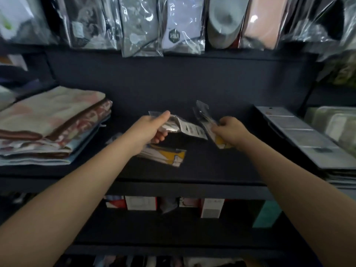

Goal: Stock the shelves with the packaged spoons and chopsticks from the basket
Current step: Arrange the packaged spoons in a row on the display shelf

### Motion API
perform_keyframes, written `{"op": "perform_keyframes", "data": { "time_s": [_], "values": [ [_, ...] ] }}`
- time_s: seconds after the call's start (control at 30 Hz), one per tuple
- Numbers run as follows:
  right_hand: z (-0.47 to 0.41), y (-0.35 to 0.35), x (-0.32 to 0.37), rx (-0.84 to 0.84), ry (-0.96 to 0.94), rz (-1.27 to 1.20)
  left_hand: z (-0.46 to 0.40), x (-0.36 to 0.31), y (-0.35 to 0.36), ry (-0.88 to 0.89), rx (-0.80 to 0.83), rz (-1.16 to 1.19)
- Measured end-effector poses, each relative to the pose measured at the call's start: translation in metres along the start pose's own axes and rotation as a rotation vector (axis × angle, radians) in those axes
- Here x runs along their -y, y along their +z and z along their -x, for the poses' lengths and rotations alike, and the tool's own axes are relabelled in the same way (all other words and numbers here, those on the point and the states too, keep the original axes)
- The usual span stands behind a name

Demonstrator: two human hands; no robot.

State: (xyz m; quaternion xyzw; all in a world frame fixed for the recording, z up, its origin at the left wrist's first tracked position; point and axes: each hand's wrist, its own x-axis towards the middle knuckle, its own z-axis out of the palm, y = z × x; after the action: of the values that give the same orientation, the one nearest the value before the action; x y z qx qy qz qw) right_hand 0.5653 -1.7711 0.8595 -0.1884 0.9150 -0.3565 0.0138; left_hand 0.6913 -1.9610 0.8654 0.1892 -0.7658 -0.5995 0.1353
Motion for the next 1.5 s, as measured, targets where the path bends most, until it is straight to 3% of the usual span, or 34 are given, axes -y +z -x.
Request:
{"op": "perform_keyframes", "data": {
  "time_s": [0.13, 0.3, 0.47, 0.6, 0.67, 0.77, 0.87, 0.93, 1.17, 1.33, 1.5],
  "values": [
    [-0.022, 0.004, 0.009, 0.048, -0.129, 0.101, -0.032, 0.008, 0.007, 0.138, -0.032, -0.476],
    [-0.040, 0.018, 0.001, 0.237, -0.224, 0.463, -0.039, 0.016, 0.015, 0.210, -0.010, -1.090],
    [-0.031, 0.027, -0.014, 0.326, -0.282, 0.691, -0.018, 0.017, 0.019, 0.304, 0.035, -1.044],
    [-0.002, 0.031, -0.019, 0.266, -0.313, 0.549, 0.025, 0.024, 0.015, 0.495, -0.100, -0.952],
    [0.026, 0.034, -0.010, 0.152, -0.494, 0.421, 0.056, 0.035, 0.009, 0.622, -0.235, -0.905],
    [0.084, 0.044, 0.008, 0.074, -0.857, 0.261, 0.119, 0.058, -0.004, 0.650, -0.356, -0.875],
    [0.134, 0.071, 0.030, 0.227, -1.044, 0.165, 0.181, 0.090, -0.027, 0.525, -0.335, -0.977],
    [0.155, 0.104, 0.046, 0.423, -1.068, 0.184, 0.217, 0.112, -0.048, 0.388, -0.311, -1.024],
    [0.224, 0.253, 0.074, 0.878, -1.046, 0.336, 0.312, 0.197, -0.133, -0.240, -0.403, -0.994],
    [0.271, 0.345, 0.093, 0.912, -1.169, 0.538, 0.362, 0.272, -0.208, -0.520, -0.460, -0.887],
    [0.301, 0.450, 0.128, 1.084, -0.963, 0.583, 0.372, 0.352, -0.304, -0.652, -0.289, -0.850]
  ]
}}
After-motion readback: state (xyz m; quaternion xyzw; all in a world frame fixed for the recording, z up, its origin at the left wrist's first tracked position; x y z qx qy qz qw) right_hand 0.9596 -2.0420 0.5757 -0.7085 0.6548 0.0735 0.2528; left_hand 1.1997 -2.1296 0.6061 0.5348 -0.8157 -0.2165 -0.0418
